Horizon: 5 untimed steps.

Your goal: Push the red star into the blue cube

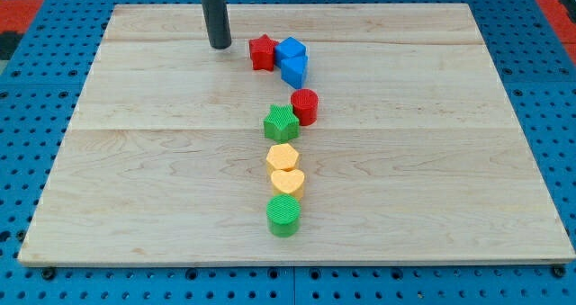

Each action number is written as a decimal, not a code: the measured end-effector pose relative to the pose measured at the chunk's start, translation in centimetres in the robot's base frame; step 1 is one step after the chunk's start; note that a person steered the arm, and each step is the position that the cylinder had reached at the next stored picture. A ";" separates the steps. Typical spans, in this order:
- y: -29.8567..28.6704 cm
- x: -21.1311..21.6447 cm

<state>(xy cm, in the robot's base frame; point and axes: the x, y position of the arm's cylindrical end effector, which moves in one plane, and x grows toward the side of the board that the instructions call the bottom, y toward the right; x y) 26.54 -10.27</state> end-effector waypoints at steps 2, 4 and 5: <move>3.4 -0.5; 4.5 1.0; 4.8 4.4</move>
<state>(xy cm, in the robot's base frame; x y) 30.96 -5.48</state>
